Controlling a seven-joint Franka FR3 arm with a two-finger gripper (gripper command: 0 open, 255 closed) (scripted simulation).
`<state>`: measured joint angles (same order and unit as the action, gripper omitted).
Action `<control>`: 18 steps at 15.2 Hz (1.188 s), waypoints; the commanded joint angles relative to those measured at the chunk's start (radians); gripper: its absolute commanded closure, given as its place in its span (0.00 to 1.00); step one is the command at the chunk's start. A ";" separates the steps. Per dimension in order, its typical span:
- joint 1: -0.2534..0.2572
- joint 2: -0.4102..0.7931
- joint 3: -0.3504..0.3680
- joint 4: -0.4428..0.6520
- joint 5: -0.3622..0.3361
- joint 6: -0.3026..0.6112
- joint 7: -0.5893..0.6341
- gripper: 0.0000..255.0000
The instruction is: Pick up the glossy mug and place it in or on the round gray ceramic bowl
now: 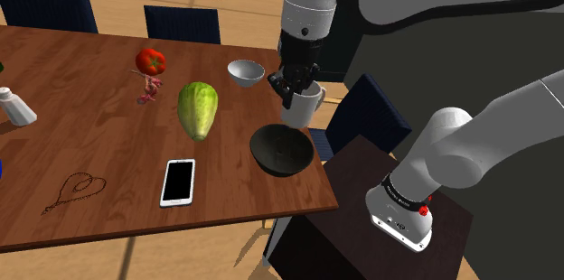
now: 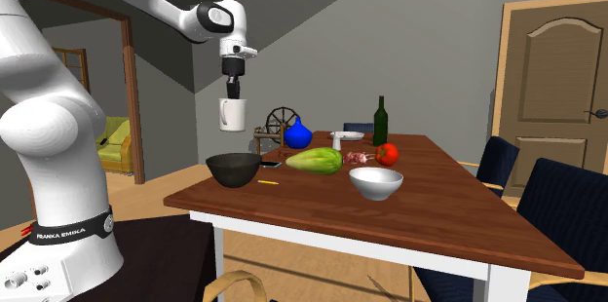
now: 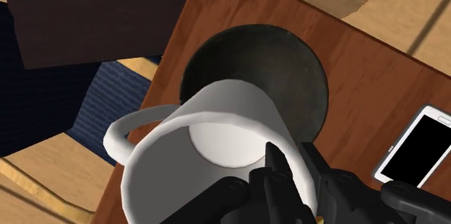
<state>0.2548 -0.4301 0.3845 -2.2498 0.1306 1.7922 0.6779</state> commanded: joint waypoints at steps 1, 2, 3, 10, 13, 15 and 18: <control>0.010 -0.020 0.008 -0.024 0.012 0.005 0.011 1.00; 0.010 -0.019 0.010 -0.037 0.012 0.019 0.011 1.00; 0.011 -0.017 0.012 -0.049 0.013 0.033 0.012 1.00; 0.013 0.002 0.026 -0.127 0.017 0.130 0.015 1.00; 0.013 0.014 0.033 -0.158 0.018 0.173 0.017 1.00; 0.013 0.024 0.037 -0.178 0.019 0.202 0.019 1.00; 0.013 0.043 0.046 -0.210 0.018 0.252 0.023 1.00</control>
<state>0.2671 -0.3936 0.4267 -2.4479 0.1484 2.0256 0.6991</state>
